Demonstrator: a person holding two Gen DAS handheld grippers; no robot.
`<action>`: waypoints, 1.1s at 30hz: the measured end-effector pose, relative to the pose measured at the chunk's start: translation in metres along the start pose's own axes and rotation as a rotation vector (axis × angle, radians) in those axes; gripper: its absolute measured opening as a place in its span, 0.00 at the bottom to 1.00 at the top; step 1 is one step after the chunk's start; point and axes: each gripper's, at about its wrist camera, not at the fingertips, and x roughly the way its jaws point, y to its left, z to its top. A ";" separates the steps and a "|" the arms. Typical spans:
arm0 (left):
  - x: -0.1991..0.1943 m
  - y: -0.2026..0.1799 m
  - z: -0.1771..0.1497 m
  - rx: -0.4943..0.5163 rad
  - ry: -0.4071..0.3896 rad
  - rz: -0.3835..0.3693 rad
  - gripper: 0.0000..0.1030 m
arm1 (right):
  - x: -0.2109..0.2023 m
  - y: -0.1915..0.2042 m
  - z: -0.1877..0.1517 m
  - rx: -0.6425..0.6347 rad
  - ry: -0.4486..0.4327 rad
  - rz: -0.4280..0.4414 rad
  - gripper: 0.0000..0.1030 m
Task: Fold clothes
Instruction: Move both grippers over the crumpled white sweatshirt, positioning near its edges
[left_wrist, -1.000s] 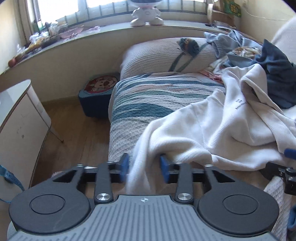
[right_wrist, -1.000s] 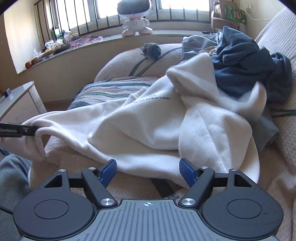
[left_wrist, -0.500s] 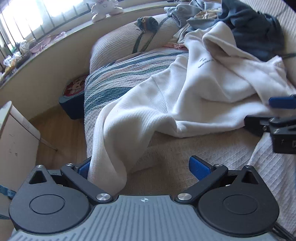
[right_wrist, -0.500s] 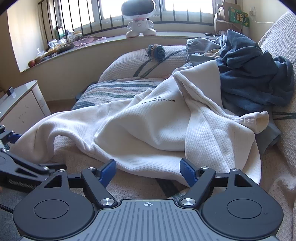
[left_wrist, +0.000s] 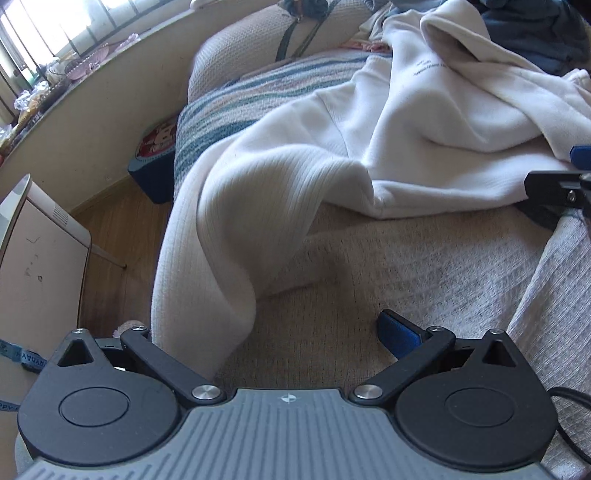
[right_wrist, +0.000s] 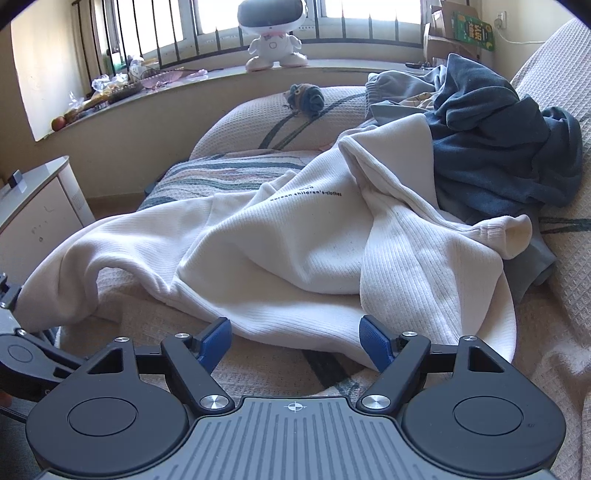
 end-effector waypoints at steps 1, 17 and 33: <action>0.001 0.000 -0.001 -0.001 0.002 -0.001 1.00 | 0.000 0.001 0.000 0.000 0.001 0.001 0.76; 0.008 -0.001 -0.006 -0.013 0.023 -0.008 1.00 | 0.002 0.006 0.000 -0.016 0.010 0.007 0.77; 0.008 -0.003 -0.004 0.023 0.035 0.002 1.00 | 0.003 0.015 -0.001 -0.057 0.025 0.031 0.77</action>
